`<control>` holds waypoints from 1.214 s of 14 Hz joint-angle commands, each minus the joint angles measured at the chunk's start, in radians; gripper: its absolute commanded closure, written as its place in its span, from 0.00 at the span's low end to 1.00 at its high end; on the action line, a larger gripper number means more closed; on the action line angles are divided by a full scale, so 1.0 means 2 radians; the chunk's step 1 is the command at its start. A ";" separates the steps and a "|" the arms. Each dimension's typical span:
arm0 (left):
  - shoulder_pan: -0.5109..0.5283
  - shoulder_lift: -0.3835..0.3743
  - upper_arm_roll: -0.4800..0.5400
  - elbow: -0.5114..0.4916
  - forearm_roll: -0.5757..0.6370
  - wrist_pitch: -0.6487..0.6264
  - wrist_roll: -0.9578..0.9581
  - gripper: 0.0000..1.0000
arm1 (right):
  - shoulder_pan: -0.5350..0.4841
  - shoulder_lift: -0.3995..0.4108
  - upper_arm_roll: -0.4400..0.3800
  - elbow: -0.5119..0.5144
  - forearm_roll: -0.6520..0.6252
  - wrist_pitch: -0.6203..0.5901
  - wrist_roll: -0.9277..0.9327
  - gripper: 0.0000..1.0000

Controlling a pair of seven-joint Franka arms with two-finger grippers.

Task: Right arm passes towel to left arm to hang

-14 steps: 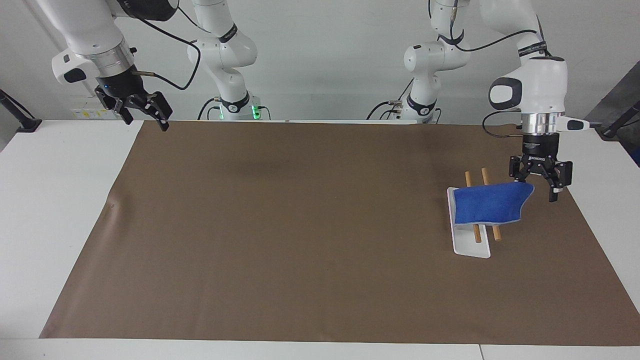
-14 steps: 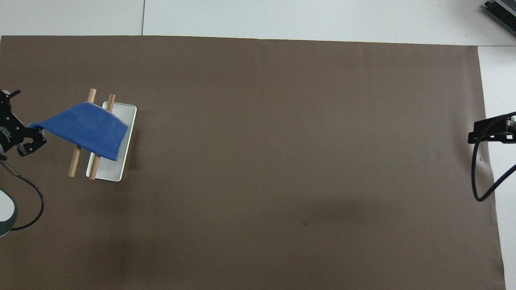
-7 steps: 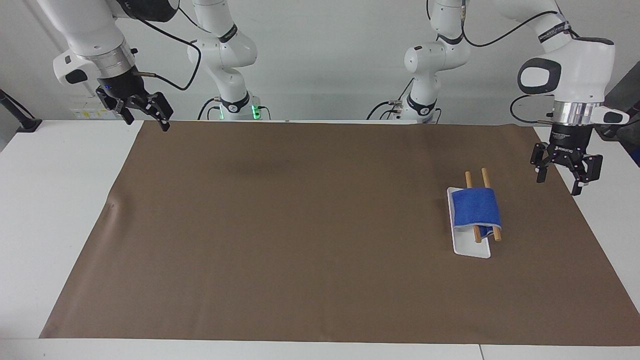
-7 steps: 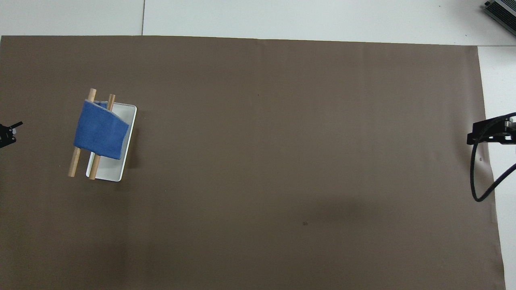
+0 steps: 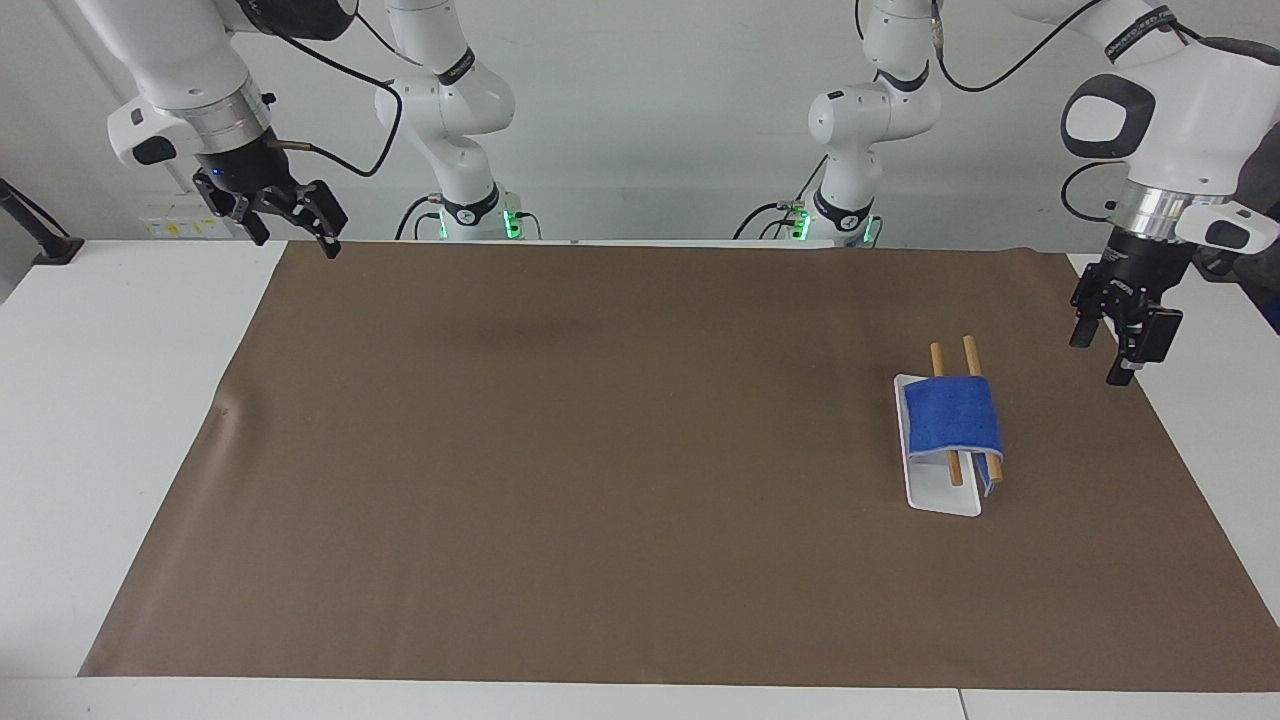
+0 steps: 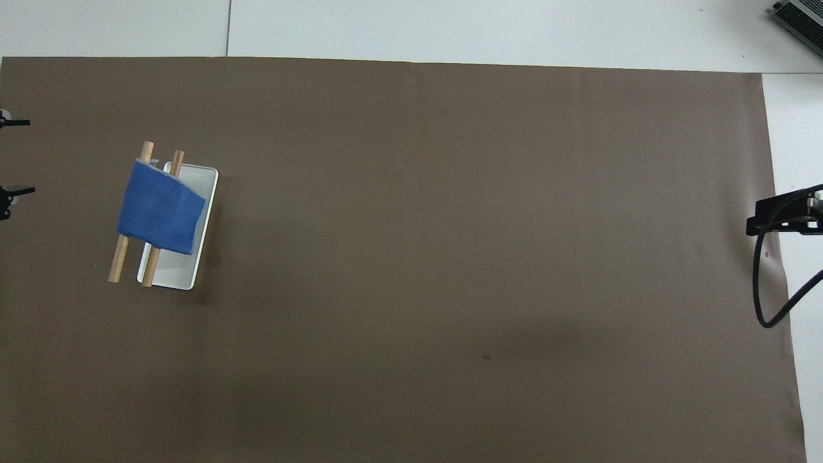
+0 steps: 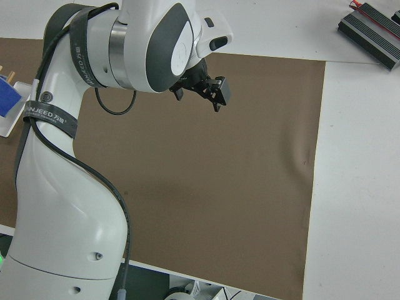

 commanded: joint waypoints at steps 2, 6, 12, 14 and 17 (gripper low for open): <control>-0.057 0.012 0.006 0.036 0.029 -0.055 0.088 0.04 | 0.000 -0.013 -0.001 -0.015 0.002 -0.002 -0.012 0.00; -0.095 0.011 0.005 0.065 0.032 -0.134 0.233 0.04 | 0.000 -0.013 -0.001 -0.015 0.002 0.004 -0.012 0.00; -0.094 0.019 0.006 0.139 0.034 -0.267 0.452 0.00 | 0.001 -0.013 -0.001 -0.015 0.001 0.004 -0.010 0.00; -0.093 0.018 0.006 0.152 0.039 -0.303 0.506 0.00 | 0.001 -0.013 -0.001 -0.016 0.001 0.004 -0.010 0.00; -0.093 0.023 0.009 0.181 0.038 -0.350 0.579 0.00 | 0.001 -0.014 -0.001 -0.016 0.001 0.005 -0.010 0.00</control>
